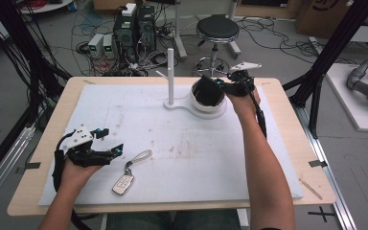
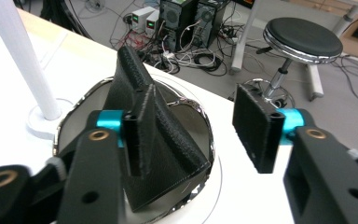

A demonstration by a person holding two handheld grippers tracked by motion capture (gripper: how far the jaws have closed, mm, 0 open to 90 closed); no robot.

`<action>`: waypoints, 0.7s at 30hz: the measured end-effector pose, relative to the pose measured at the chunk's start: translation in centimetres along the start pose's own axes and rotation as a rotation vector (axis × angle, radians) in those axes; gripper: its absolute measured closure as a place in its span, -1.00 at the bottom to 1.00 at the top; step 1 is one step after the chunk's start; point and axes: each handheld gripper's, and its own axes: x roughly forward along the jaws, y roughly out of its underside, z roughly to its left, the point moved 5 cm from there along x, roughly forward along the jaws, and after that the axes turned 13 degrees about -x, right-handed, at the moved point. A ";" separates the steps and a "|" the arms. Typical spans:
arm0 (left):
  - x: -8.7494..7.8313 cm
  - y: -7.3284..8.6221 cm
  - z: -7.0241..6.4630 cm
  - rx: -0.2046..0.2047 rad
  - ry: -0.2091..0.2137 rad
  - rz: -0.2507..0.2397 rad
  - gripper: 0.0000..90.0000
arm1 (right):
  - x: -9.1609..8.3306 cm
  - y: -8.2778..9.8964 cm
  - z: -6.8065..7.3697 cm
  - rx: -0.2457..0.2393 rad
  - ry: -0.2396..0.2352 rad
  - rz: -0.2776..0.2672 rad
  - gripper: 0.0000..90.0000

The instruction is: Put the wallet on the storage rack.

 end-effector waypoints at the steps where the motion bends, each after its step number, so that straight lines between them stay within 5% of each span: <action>1: 0.0 0.0 0.0 0.000 0.000 0.000 -0.61 | -0.3 0.0 0.0 0.007 0.002 0.000 0.02; 6: 0.1 0.0 -0.1 0.009 0.004 0.003 -0.61 | -2.1 0.4 0.2 0.044 -0.017 0.018 -0.15; 8: 0.1 0.0 -0.2 0.009 0.004 0.005 -0.61 | -3.1 0.8 0.5 0.020 0.001 -0.022 -0.14; 11: 0.1 -0.1 -0.3 0.005 0.009 0.002 -0.61 | -4.5 1.2 0.5 0.042 -0.018 0.012 -0.22; 14: 0.3 -0.1 -0.4 0.008 0.009 0.002 -0.61 | -6.3 1.5 0.6 0.021 0.002 -0.043 -0.22; 21: 0.9 -0.2 -0.7 0.019 0.013 0.009 -0.61 | -9.1 3.7 1.2 0.041 -0.017 -0.049 -0.28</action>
